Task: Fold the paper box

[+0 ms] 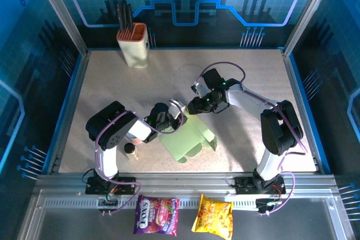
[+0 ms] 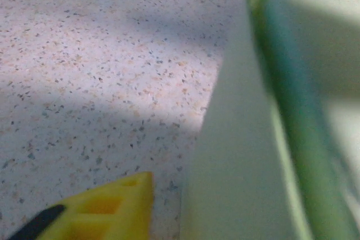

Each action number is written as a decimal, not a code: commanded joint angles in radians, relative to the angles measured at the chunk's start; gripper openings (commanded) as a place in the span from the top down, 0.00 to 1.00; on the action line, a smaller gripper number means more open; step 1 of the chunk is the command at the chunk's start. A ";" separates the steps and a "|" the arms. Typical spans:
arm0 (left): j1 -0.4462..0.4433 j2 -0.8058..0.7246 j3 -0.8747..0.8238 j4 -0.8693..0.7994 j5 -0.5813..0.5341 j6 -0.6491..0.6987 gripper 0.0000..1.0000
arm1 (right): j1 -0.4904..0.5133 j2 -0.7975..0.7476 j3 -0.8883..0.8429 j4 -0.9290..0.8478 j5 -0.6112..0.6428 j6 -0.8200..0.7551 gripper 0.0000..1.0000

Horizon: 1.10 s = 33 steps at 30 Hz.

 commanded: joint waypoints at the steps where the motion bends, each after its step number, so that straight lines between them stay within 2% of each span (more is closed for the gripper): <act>1: 0.000 -0.060 -0.057 0.036 0.003 -0.021 0.57 | 0.010 -0.032 0.042 -0.065 0.052 -0.006 0.55; 10: 0.000 -0.191 -0.153 0.026 -0.009 -0.028 0.50 | 0.045 -0.029 0.129 -0.111 0.106 -0.013 0.41; 18: 0.004 -0.315 -0.218 0.005 -0.102 -0.031 0.50 | 0.104 0.056 0.273 -0.225 0.278 -0.031 0.18; 24: 0.011 -0.405 -0.252 -0.035 -0.137 -0.035 0.50 | 0.140 0.149 0.366 -0.277 0.332 -0.040 0.17; 33: 0.011 -0.468 -0.290 -0.052 -0.136 -0.063 0.50 | 0.192 0.286 0.464 -0.335 0.394 -0.044 0.21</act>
